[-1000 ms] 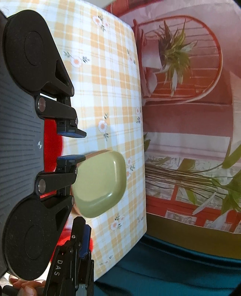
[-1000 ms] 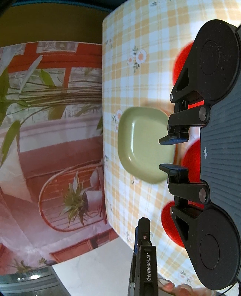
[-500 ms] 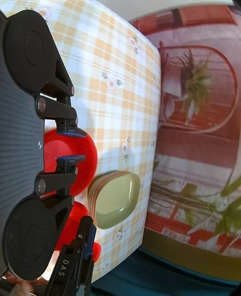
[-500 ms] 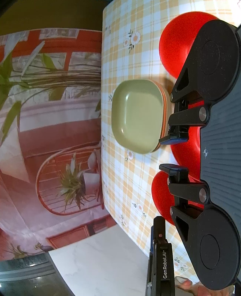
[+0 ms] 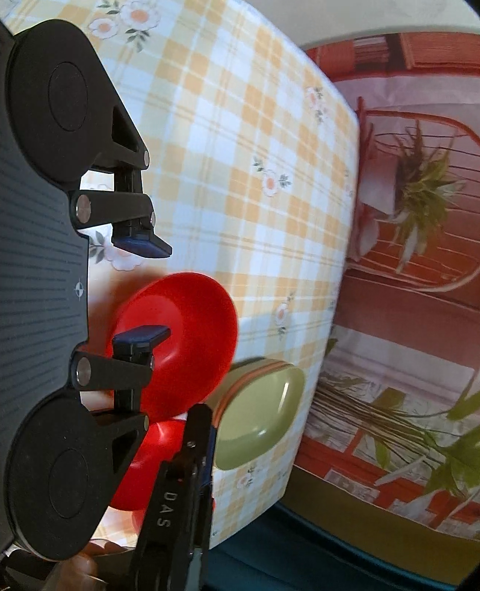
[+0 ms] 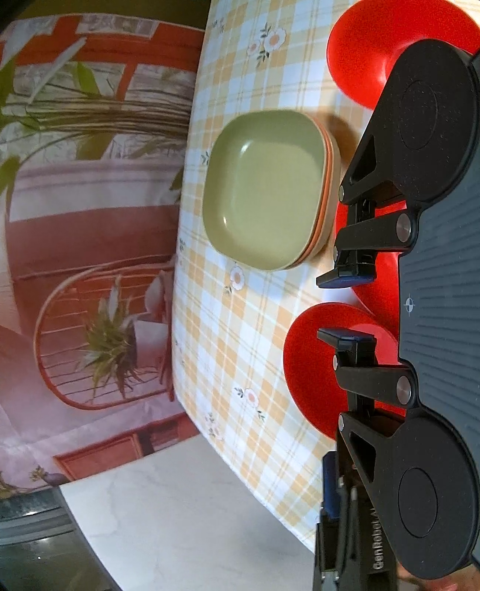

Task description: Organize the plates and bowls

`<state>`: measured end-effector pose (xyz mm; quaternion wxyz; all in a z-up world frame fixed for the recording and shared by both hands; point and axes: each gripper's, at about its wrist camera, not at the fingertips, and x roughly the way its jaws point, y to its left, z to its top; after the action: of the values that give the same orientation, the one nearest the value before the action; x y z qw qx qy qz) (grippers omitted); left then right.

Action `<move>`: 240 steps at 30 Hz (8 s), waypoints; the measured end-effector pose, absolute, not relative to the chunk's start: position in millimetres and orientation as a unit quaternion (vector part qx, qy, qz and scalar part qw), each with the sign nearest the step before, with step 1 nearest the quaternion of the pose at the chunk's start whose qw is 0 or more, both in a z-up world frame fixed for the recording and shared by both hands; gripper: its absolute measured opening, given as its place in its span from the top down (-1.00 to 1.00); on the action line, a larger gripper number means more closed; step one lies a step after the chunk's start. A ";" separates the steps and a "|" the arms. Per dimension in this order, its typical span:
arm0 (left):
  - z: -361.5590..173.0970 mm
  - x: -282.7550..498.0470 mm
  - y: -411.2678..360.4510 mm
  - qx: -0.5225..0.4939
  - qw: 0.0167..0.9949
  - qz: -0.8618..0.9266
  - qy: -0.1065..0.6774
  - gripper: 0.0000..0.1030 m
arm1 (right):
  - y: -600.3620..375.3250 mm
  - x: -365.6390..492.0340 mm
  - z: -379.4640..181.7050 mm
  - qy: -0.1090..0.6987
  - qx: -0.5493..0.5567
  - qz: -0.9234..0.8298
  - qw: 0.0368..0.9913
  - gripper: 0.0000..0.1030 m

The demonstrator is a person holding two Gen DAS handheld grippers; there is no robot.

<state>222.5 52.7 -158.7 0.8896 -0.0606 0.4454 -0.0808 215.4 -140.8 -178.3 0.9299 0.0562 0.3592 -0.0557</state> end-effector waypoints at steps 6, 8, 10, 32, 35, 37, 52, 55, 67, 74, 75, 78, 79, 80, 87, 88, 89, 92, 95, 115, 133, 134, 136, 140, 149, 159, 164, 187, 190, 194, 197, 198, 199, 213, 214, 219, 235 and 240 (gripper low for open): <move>-164.2 224.5 56.4 -0.076 0.886 -0.091 0.448 0.24 | -138.7 224.8 -186.2 0.373 0.047 -0.054 0.925 0.58; -167.1 224.7 57.3 -0.085 0.883 -0.101 0.451 0.26 | -138.4 228.7 -187.5 0.377 0.045 -0.053 0.924 0.58; -170.9 225.1 57.6 -0.091 0.879 -0.105 0.456 0.35 | -138.9 231.9 -188.1 0.378 0.044 -0.052 0.924 0.58; -188.1 227.3 65.5 -0.143 0.863 -0.116 0.470 0.61 | -134.5 238.7 -196.9 0.377 0.050 -0.037 0.924 0.61; -181.4 226.1 66.6 -0.143 0.869 -0.113 0.460 0.62 | -135.1 235.8 -190.7 0.364 0.061 -0.035 0.929 0.66; -175.1 224.6 66.0 -0.139 0.873 -0.112 0.453 0.62 | -136.4 233.2 -186.0 0.356 0.069 -0.035 0.931 0.67; -141.1 218.2 31.0 -0.085 0.889 -0.152 0.424 0.62 | -161.2 187.7 -152.1 0.299 0.100 -0.055 0.947 0.66; -137.8 216.4 22.3 -0.075 0.889 -0.161 0.422 0.61 | -169.4 177.2 -149.1 0.291 0.108 -0.059 0.949 0.66; -141.5 214.7 -6.6 -0.042 0.879 -0.190 0.436 0.61 | -190.2 153.6 -150.8 0.287 0.123 -0.077 0.947 0.64; -143.4 214.5 -11.0 -0.035 0.875 -0.195 0.441 0.61 | -194.9 148.9 -155.0 0.290 0.131 -0.081 0.945 0.64; -143.9 214.5 -11.1 -0.034 0.874 -0.196 0.443 0.61 | -195.3 148.3 -155.9 0.290 0.133 -0.081 0.944 0.64; -145.3 214.1 -12.4 -0.030 0.872 -0.198 0.446 0.61 | -196.3 146.5 -158.3 0.290 0.137 -0.083 0.944 0.64; -145.7 213.8 -13.3 -0.027 0.872 -0.199 0.447 0.61 | -196.7 145.9 -159.0 0.290 0.138 -0.083 0.943 0.64; -146.1 214.3 -14.5 -0.025 0.871 -0.200 0.448 0.61 | -197.2 145.6 -159.5 0.291 0.139 -0.083 0.943 0.64; -150.0 216.8 -19.7 -0.015 0.865 -0.208 0.456 0.61 | -199.6 142.6 -160.9 0.292 0.138 -0.089 0.942 0.64; -150.4 217.4 -20.2 -0.013 0.865 -0.209 0.457 0.61 | -200.1 142.2 -161.7 0.292 0.139 -0.090 0.942 0.64; -150.5 217.9 -20.3 -0.012 0.864 -0.210 0.457 0.61 | -200.8 142.0 -162.4 0.293 0.139 -0.091 0.942 0.64; -151.3 219.2 -20.0 -0.012 0.863 -0.211 0.458 0.61 | -202.5 142.1 -164.8 0.296 0.142 -0.093 0.940 0.64; -152.9 220.3 -20.5 -0.012 0.861 -0.213 0.461 0.61 | -203.2 142.2 -166.1 0.299 0.141 -0.094 0.939 0.64; -161.6 225.8 -27.9 -0.003 0.854 -0.221 0.471 0.61 | -208.9 138.5 -176.8 0.309 0.120 -0.112 0.937 0.59; -144.7 220.3 -28.9 0.024 0.893 -0.185 0.409 -0.16 | -189.8 136.8 -171.3 0.292 0.020 -0.129 0.947 -0.32; -142.0 219.4 -29.9 0.029 0.898 -0.180 0.401 -0.21 | -190.6 136.8 -170.3 0.291 0.018 -0.132 0.947 -0.36; -137.0 218.8 -30.5 0.037 0.905 -0.168 0.389 -0.48 | -194.1 134.7 -168.4 0.286 0.020 -0.141 0.948 -0.56; -129.7 217.9 -29.4 0.034 0.917 -0.158 0.366 -0.85 | -201.7 128.8 -164.1 0.273 0.024 -0.155 0.949 -0.88; -125.4 218.9 -41.2 0.049 0.915 -0.160 0.368 -0.92 | -209.8 120.3 -155.7 0.268 0.003 -0.178 0.947 -0.99; -117.6 223.9 -58.0 0.041 0.917 -0.164 0.360 -0.92 | -225.0 106.1 -145.4 0.285 -0.032 -0.183 0.940 -0.99; -116.5 224.1 -74.2 0.048 0.915 -0.177 0.360 -0.92 | -239.2 93.3 -146.2 0.293 -0.029 -0.190 0.936 -0.99; -141.5 239.4 -135.8 0.060 0.873 -0.272 0.401 -0.04 | -282.5 62.7 -166.0 0.325 0.052 -0.196 0.924 -0.06; -150.0 245.9 -143.8 0.055 0.861 -0.283 0.419 0.23 | -284.0 61.5 -168.8 0.330 0.061 -0.194 0.922 0.04; -161.6 254.4 -151.4 0.051 0.849 -0.281 0.444 0.40 | -287.8 61.5 -171.5 0.333 0.076 -0.191 0.920 0.15; -169.1 258.9 -154.6 0.053 0.842 -0.275 0.460 0.47 | -289.8 62.7 -173.5 0.337 0.083 -0.187 0.919 0.24; -171.0 259.9 -155.4 0.054 0.840 -0.274 0.464 0.47 | -290.8 63.0 -173.7 0.337 0.085 -0.186 0.919 0.28; -172.6 260.5 -156.2 0.057 0.838 -0.275 0.467 0.49 | -292.1 63.5 -175.0 0.338 0.089 -0.185 0.919 0.36; -178.3 263.2 -160.9 0.071 0.838 -0.280 0.462 0.68 | -296.4 73.3 -175.0 0.343 0.098 -0.186 0.915 0.54; -177.7 263.3 -160.4 0.069 0.839 -0.279 0.462 0.68 | -296.2 73.7 -174.1 0.342 0.098 -0.186 0.916 0.53; -173.4 262.6 -158.7 0.062 0.844 -0.276 0.456 0.68 | -294.7 75.5 -168.6 0.337 0.095 -0.187 0.918 0.53; -147.8 252.6 -147.8 0.055 0.865 -0.278 0.414 0.68 | -283.8 80.0 -143.6 0.317 0.068 -0.186 0.928 0.53; -136.2 247.8 -138.2 0.050 0.874 -0.275 0.398 0.68 | -276.0 84.3 -138.9 0.311 0.059 -0.178 0.932 0.53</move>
<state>247.8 -138.2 -136.2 0.8737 0.0503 0.3983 -0.2749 84.3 -276.0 -138.9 0.9317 0.0592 0.3110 -0.1780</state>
